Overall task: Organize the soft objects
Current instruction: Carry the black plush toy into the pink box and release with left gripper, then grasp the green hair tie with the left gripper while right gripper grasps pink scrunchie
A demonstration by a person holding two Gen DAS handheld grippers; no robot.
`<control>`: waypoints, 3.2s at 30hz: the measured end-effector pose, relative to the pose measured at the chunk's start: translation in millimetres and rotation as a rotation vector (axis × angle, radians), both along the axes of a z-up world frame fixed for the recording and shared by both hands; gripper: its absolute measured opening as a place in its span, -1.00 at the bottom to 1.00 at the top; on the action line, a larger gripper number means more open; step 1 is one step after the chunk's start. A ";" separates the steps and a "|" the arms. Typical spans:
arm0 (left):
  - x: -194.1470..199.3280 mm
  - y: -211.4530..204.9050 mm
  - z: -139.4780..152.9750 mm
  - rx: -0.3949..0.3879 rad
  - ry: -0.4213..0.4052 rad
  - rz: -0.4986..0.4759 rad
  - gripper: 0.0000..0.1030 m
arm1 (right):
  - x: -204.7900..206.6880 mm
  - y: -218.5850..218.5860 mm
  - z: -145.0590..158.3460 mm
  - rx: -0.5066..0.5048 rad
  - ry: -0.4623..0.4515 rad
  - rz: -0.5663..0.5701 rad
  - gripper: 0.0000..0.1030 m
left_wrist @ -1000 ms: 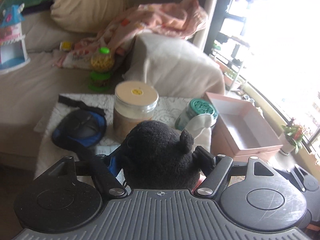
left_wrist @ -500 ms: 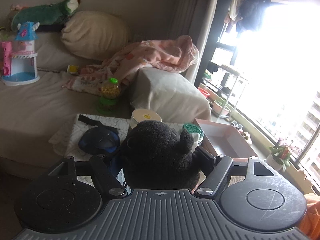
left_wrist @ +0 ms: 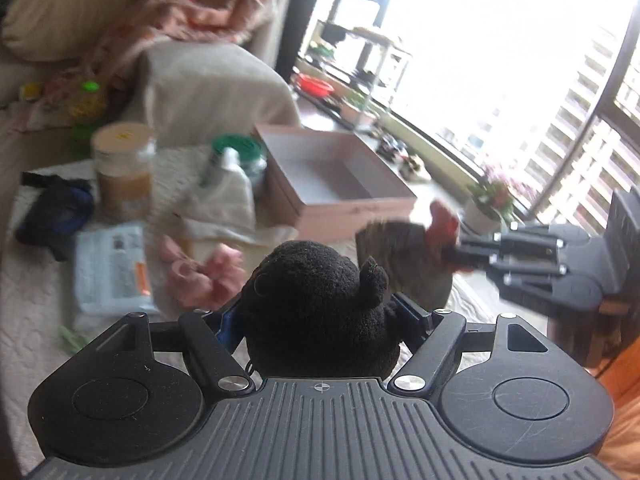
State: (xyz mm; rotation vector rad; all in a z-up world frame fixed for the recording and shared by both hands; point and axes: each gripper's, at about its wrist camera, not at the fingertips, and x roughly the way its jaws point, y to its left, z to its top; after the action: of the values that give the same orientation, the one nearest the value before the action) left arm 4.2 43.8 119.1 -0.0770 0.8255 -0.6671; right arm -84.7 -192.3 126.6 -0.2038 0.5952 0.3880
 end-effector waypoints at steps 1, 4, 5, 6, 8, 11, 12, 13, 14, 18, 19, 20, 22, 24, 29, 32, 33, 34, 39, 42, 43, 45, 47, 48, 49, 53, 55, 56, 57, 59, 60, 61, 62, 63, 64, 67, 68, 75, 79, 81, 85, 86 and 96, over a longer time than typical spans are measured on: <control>1.7 -13.8 -4.5 0.008 0.025 -0.036 0.54 | -5.4 -13.2 5.5 -0.003 -0.028 -0.041 -0.79; 9.5 -46.7 -10.6 0.030 0.070 -0.104 0.54 | -12.1 -54.6 20.3 0.015 -0.111 -0.159 -0.79; 12.9 -54.6 -8.2 0.032 0.067 -0.118 0.54 | -13.8 -67.8 25.6 0.028 -0.135 -0.187 -0.79; 15.8 -60.4 -3.9 0.034 0.057 -0.130 0.54 | -14.4 -78.7 30.8 0.041 -0.162 -0.215 -0.79; 26.2 -70.7 12.9 0.025 0.006 -0.141 0.54 | -13.3 -96.7 40.2 0.062 -0.202 -0.251 -0.79; 46.6 -85.0 44.5 0.006 -0.106 -0.121 0.54 | -2.0 -113.8 49.9 0.102 -0.248 -0.278 -0.79; 56.8 -87.8 54.7 -0.003 -0.137 -0.110 0.54 | 3.8 -118.4 53.3 0.118 -0.265 -0.282 -0.79; 68.4 -91.3 65.0 -0.012 -0.172 -0.100 0.54 | 9.9 -122.0 56.1 0.131 -0.283 -0.287 -0.79; 80.3 -94.0 73.1 -0.025 -0.203 -0.092 0.54 | 17.0 -124.7 58.2 0.143 -0.298 -0.291 -0.79; 136.9 -107.8 93.7 -0.139 -0.262 -0.052 0.56 | 61.7 -132.2 58.6 0.230 -0.312 -0.289 -0.79; 154.9 -112.1 90.9 -0.186 -0.238 -0.046 0.58 | 76.3 -132.9 54.9 0.266 -0.294 -0.279 -0.78; 173.0 -115.7 83.5 -0.228 -0.195 -0.040 0.62 | 90.8 -134.0 49.3 0.309 -0.268 -0.261 -0.77; 211.6 -139.8 53.7 -0.248 -0.032 -0.042 0.64 | 123.6 -132.7 29.8 0.380 -0.163 -0.239 -0.71; 235.8 -156.9 11.2 -0.134 0.066 -0.012 0.63 | 141.3 -127.1 7.7 0.380 -0.082 -0.275 -0.62; 252.3 -160.3 -46.2 -0.019 0.081 0.084 0.50 | 125.9 -113.6 -28.0 0.272 -0.019 -0.255 -0.35; 227.8 -142.7 -23.1 -0.083 0.012 0.030 0.47 | 111.0 -110.3 -35.1 0.207 -0.010 -0.245 -0.06; 216.3 -136.3 -12.8 -0.088 -0.030 0.015 0.47 | 108.4 -107.2 -36.4 0.178 -0.017 -0.244 -0.01; 198.9 -128.2 -1.9 -0.085 -0.073 0.004 0.47 | 106.6 -103.5 -37.0 0.155 -0.026 -0.244 0.01; 123.1 -58.6 17.4 -0.034 -0.189 0.061 0.47 | 96.1 -75.5 -34.9 0.115 -0.127 -0.242 0.20; 101.0 -4.9 11.5 -0.050 -0.159 0.154 0.47 | 91.0 -51.8 -29.1 0.111 -0.182 -0.225 0.36; 96.0 14.3 10.5 -0.052 -0.153 0.191 0.47 | 90.6 -43.7 -27.7 0.113 -0.176 -0.209 0.36; 87.0 50.1 6.1 -0.046 -0.145 0.262 0.47 | 92.9 -27.3 -26.1 0.115 -0.145 -0.179 0.36; 75.0 79.8 0.1 -0.030 -0.129 0.316 0.47 | 92.2 -10.6 -28.6 0.110 -0.114 -0.146 0.36; 68.8 95.6 -3.2 -0.020 -0.119 0.342 0.47 | 90.9 -3.0 -31.2 0.108 -0.104 -0.131 0.36; 62.0 106.2 -9.2 -0.011 -0.106 0.362 0.47 | 87.3 6.2 -35.2 0.104 -0.091 -0.113 0.36; 44.7 130.4 -46.1 0.073 -0.019 0.456 0.47 | 80.6 37.0 -53.3 0.049 -0.042 -0.053 0.36; 36.4 131.9 -63.7 0.121 -0.004 0.493 0.43 | 75.4 52.1 -62.8 0.004 -0.035 -0.033 0.36; 33.2 131.8 -70.1 0.133 0.004 0.507 0.42 | 73.6 57.9 -66.0 -0.018 -0.038 -0.025 0.36; 30.7 132.8 -77.7 0.134 0.015 0.518 0.42 | 70.0 64.1 -69.9 -0.047 -0.047 -0.019 0.36; 29.5 134.2 -89.7 0.117 0.030 0.534 0.41 | 65.7 72.4 -74.4 -0.082 -0.070 -0.022 0.36; 30.0 134.3 -94.0 0.110 0.032 0.540 0.40 | 63.7 75.2 -76.2 -0.091 -0.079 -0.022 0.36; 30.0 134.3 -96.9 0.110 0.016 0.547 0.40 | 63.2 76.4 -77.0 -0.098 -0.085 -0.021 0.36; 30.4 132.6 -97.4 0.118 -0.006 0.553 0.37 | 62.4 77.6 -78.7 -0.101 -0.085 -0.020 0.36; 33.2 130.7 -98.1 0.127 -0.011 0.555 0.34 | 61.3 78.9 -80.8 -0.105 -0.084 -0.018 0.36; 35.6 128.8 -98.3 0.133 -0.017 0.555 0.34 | 60.8 78.6 -82.7 -0.107 -0.079 -0.016 0.36; 40.9 120.8 -100.2 0.148 -0.035 0.534 0.23 | 61.4 76.9 -88.9 -0.098 -0.049 -0.009 0.36; 40.9 117.0 -100.0 0.149 -0.039 0.517 0.04 | 61.2 76.9 -91.7 -0.097 -0.039 -0.008 0.36; 30.5 86.9 -104.5 0.246 -0.107 0.423 -0.49 | 61.2 72.4 -100.2 -0.069 0.001 -0.015 0.36; 36.8 94.2 -103.0 0.187 -0.076 0.484 -0.50 | 63.7 69.5 -101.5 -0.050 0.018 -0.026 0.36; 36.8 94.9 -101.2 0.160 -0.076 0.473 -0.50 | 64.7 68.3 -102.8 -0.044 0.030 -0.031 0.36; 34.9 99.1 -97.2 0.121 -0.095 0.493 -0.50 | 66.8 65.3 -103.8 -0.026 0.047 -0.039 0.36; 36.6 102.4 -97.0 0.104 -0.090 0.512 -0.50 | 67.8 64.9 -104.3 -0.023 0.055 -0.041 0.36; 44.6 114.7 -104.5 -0.086 0.032 0.408 -0.55 | 71.8 58.7 -106.2 0.014 0.090 -0.061 0.36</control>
State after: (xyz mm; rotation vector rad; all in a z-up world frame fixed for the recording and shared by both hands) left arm 48.8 158.5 14.6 -0.3260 0.7819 -0.3168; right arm -12.9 -133.6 20.5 -0.1545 0.6856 0.3438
